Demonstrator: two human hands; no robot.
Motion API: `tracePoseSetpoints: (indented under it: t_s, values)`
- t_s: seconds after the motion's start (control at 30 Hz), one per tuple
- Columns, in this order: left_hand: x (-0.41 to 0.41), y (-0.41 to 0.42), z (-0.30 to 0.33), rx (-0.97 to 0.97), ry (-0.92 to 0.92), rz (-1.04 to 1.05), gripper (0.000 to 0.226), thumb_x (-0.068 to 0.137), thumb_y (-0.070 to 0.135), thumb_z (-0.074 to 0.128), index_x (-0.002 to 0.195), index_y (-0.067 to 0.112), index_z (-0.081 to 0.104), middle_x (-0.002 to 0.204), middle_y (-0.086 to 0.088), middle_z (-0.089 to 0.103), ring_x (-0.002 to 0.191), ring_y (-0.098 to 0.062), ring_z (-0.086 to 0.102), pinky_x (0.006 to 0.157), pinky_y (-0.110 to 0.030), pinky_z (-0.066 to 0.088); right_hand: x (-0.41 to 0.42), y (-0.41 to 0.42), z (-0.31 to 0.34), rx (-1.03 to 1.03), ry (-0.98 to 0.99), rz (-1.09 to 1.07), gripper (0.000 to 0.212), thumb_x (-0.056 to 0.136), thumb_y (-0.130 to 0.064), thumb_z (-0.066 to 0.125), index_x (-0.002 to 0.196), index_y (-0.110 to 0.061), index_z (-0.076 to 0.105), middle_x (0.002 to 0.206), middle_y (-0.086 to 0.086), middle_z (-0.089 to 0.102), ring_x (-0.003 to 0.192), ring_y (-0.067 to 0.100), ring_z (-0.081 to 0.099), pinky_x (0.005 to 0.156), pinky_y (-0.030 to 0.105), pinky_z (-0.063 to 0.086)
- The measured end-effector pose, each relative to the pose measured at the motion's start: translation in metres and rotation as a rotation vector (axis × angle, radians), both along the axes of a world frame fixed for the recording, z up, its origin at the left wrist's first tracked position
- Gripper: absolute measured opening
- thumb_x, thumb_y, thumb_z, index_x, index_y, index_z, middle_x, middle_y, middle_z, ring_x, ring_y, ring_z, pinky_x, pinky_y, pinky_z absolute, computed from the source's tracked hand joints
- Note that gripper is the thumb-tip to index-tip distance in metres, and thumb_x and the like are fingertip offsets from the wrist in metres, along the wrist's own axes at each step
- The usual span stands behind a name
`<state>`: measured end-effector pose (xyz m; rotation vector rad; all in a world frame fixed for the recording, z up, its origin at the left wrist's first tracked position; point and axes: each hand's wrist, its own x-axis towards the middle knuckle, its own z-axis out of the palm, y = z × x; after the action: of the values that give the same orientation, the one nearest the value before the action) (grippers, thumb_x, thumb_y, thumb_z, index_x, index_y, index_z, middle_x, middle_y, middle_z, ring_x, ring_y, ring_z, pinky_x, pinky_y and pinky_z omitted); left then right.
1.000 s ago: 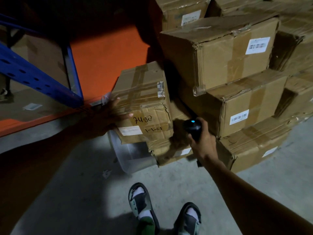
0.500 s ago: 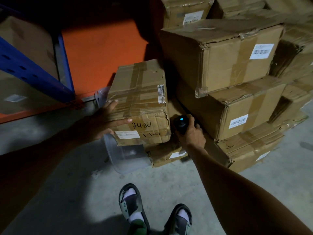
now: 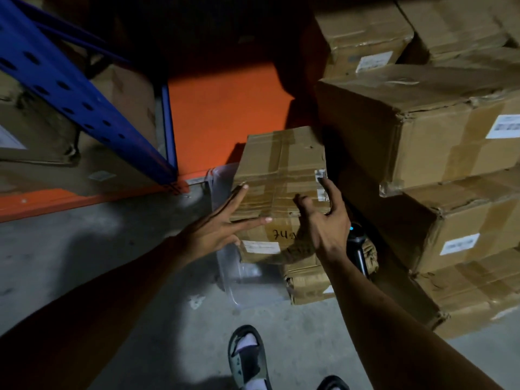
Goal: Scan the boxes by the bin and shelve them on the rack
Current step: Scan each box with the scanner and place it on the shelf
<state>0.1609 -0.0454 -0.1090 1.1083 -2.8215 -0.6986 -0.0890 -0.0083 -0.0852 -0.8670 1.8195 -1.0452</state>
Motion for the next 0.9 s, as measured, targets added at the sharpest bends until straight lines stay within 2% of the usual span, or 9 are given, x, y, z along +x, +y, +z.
tracePoseSetpoints:
  t_s: [0.03, 0.13, 0.2, 0.37, 0.47, 0.57, 0.63, 0.77, 0.9]
  values:
    - [-0.001, 0.001, -0.006, -0.029, 0.101, -0.011, 0.098, 0.083, 0.017, 0.074, 0.155, 0.042, 0.012, 0.165, -0.018, 0.0, 0.145, -0.034, 0.034, 0.079, -0.024, 0.055, -0.002, 0.0, -0.005, -0.012, 0.0, -0.02, 0.067, 0.085, -0.049, 0.072, 0.147, -0.048, 0.047, 0.158, -0.01, 0.045, 0.144, 0.018, 0.04, 0.115, 0.052, 0.038]
    - [-0.003, 0.01, -0.011, 0.057, 0.246, 0.032, 0.069, 0.088, 0.028, 0.073, 0.147, 0.038, 0.041, 0.167, -0.011, -0.008, 0.153, -0.016, 0.012, 0.108, -0.013, 0.037, -0.007, 0.008, -0.009, 0.001, 0.035, 0.046, 0.068, 0.086, -0.054, 0.071, 0.148, -0.052, 0.043, 0.159, -0.013, 0.042, 0.141, 0.009, 0.033, 0.106, 0.038, 0.03]
    - [-0.007, 0.019, -0.009, 0.262, 0.332, 0.182, 0.049, 0.085, 0.039, 0.074, 0.132, 0.042, 0.058, 0.167, -0.005, 0.003, 0.151, -0.004, 0.016, 0.115, -0.015, 0.029, -0.008, 0.009, -0.011, 0.0, 0.038, 0.061, 0.068, 0.085, -0.058, 0.071, 0.147, -0.055, 0.043, 0.16, -0.014, 0.041, 0.138, 0.006, 0.031, 0.104, 0.038, 0.028]
    - [-0.032, 0.014, -0.007, 0.448, 0.811, 0.87, 0.022, 0.067, 0.039, 0.087, 0.082, 0.029, 0.073, 0.124, 0.03, 0.063, 0.114, 0.01, 0.059, 0.089, -0.011, 0.051, -0.007, 0.009, -0.012, 0.002, 0.028, 0.05, 0.069, 0.082, -0.059, 0.072, 0.145, -0.058, 0.044, 0.16, -0.016, 0.04, 0.143, 0.009, 0.033, 0.113, 0.047, 0.031]
    - [-0.033, -0.002, -0.012, 0.55, 0.778, 0.98, 0.045, 0.064, 0.041, 0.09, 0.096, 0.054, 0.061, 0.107, 0.047, 0.057, 0.1, 0.024, 0.055, 0.072, 0.0, 0.047, -0.006, 0.01, -0.012, 0.005, -0.01, 0.052, 0.073, 0.079, -0.06, 0.077, 0.144, -0.06, 0.044, 0.16, -0.018, 0.038, 0.149, 0.013, 0.032, 0.118, 0.058, 0.032]
    - [-0.034, -0.003, -0.023, 0.751, 0.626, 0.921, 0.075, 0.067, 0.061, 0.083, 0.122, 0.078, 0.035, 0.125, 0.039, 0.057, 0.118, 0.011, 0.055, 0.099, -0.022, 0.049, -0.009, 0.008, -0.014, 0.003, -0.073, 0.086, 0.078, 0.075, -0.057, 0.08, 0.143, -0.063, 0.043, 0.161, -0.02, 0.037, 0.151, 0.016, 0.033, 0.118, 0.062, 0.034]
    - [-0.034, -0.001, -0.03, 0.826, 0.619, 0.949, 0.081, 0.064, 0.067, 0.081, 0.125, 0.078, 0.028, 0.135, 0.029, 0.056, 0.124, 0.001, 0.054, 0.11, -0.039, 0.041, -0.012, 0.007, -0.016, -0.004, -0.1, 0.107, 0.077, 0.077, -0.05, 0.082, 0.143, -0.062, 0.044, 0.161, -0.017, 0.038, 0.15, 0.018, 0.035, 0.117, 0.061, 0.037]
    - [-0.039, 0.007, -0.03, 0.784, 0.746, 0.912, 0.074, 0.071, 0.049, 0.085, 0.131, 0.064, 0.044, 0.128, 0.028, 0.062, 0.118, 0.006, 0.058, 0.096, -0.022, 0.048, -0.015, 0.005, -0.018, -0.012, -0.114, 0.072, 0.072, 0.078, -0.036, 0.079, 0.142, -0.054, 0.051, 0.157, -0.02, 0.04, 0.148, 0.017, 0.037, 0.117, 0.057, 0.038]
    - [-0.046, 0.013, -0.013, 0.771, 0.869, 0.895, 0.074, 0.079, 0.03, 0.083, 0.143, 0.037, 0.048, 0.131, 0.011, 0.066, 0.123, -0.006, 0.06, 0.103, -0.027, 0.049, -0.021, 0.002, -0.008, -0.012, -0.108, 0.1, 0.067, 0.083, -0.031, 0.076, 0.143, -0.049, 0.053, 0.16, -0.012, 0.041, 0.146, 0.022, 0.04, 0.115, 0.059, 0.039]
